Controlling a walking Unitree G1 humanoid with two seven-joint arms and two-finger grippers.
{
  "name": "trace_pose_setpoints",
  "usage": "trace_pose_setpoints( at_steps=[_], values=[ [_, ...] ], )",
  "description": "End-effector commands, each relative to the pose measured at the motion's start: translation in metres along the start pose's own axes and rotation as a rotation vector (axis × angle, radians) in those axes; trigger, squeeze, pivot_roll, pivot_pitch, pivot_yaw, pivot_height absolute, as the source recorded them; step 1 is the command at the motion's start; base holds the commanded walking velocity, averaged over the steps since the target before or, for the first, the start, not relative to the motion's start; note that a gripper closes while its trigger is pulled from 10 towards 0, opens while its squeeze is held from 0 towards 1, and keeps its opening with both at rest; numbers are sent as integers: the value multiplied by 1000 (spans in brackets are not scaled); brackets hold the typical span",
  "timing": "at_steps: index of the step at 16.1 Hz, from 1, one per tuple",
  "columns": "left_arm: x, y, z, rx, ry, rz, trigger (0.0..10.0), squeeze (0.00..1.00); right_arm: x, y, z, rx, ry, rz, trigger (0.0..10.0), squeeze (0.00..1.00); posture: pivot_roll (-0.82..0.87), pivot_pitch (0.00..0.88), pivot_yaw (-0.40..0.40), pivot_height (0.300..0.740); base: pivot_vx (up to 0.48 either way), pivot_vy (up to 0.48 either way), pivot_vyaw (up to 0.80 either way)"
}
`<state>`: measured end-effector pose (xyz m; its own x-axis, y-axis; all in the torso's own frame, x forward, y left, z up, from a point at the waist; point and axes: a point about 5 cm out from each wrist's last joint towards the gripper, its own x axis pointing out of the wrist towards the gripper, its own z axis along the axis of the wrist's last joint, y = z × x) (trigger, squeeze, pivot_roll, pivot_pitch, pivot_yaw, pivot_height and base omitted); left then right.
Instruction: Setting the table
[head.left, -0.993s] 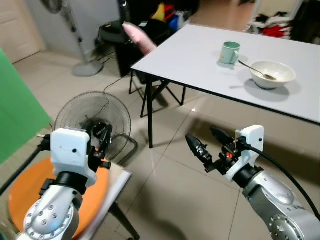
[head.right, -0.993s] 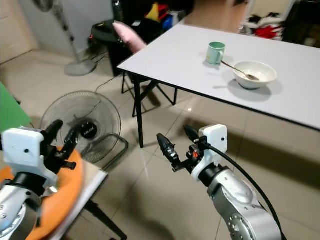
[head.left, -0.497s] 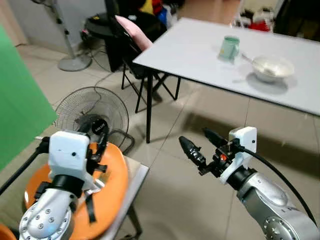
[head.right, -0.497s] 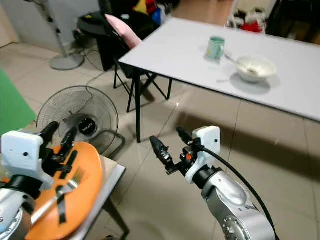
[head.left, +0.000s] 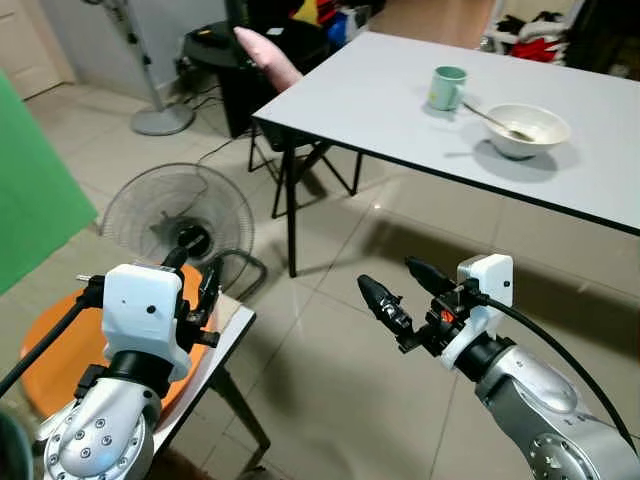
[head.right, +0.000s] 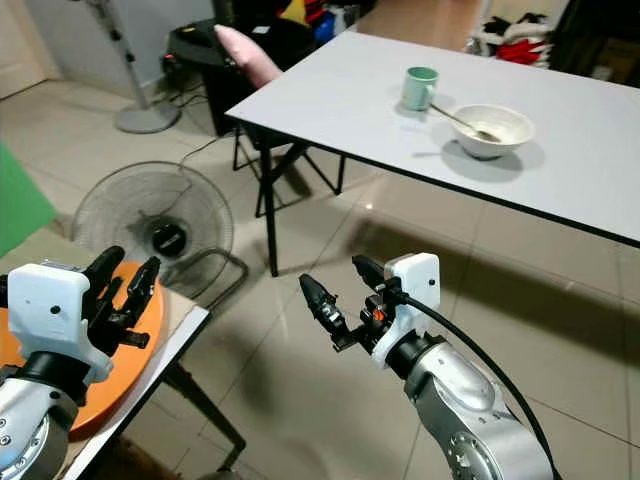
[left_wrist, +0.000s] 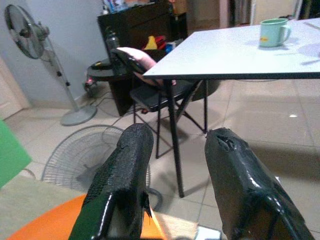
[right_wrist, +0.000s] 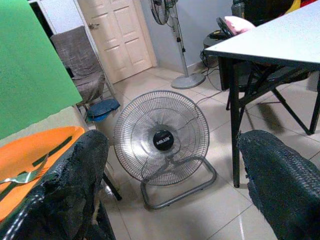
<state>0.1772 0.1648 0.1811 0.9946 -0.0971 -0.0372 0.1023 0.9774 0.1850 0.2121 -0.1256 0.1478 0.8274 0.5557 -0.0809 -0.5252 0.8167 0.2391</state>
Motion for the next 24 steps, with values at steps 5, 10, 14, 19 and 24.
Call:
trace_pose_setpoints(
  at_steps=[5, 10, 14, 19, 24],
  values=[
    [6, 2, -5, -7, 25, 4, 10000, 0, 1, -2, 2, -8, -8, -32, 10000, 0, -27, 22, 51, 740, -48, 0, -197],
    [8, 2, -5, -11, 21, -10, 10000, 0, 1, -2, 2, 4, -10, -48, 10000, 0, -29, 24, 54, 740, -247, 0, -775],
    [9, 3, -4, -7, 20, -8, 10000, 0, 1, -2, 1, 1, -5, -51, 10000, 0, -27, 24, 54, 740, -60, 0, -162],
    [10, 9, -3, 23, 21, 11, 10000, 0, 1, -2, 1, -2, -3, -42, 10000, 0, -28, 27, 52, 740, 0, 0, 0],
    [14, 16, -4, 4, 45, 41, 10000, 0, 1, -1, 1, -2, 6, -42, 10000, 0, -24, 26, 48, 740, 0, 0, 0]
  ],
)
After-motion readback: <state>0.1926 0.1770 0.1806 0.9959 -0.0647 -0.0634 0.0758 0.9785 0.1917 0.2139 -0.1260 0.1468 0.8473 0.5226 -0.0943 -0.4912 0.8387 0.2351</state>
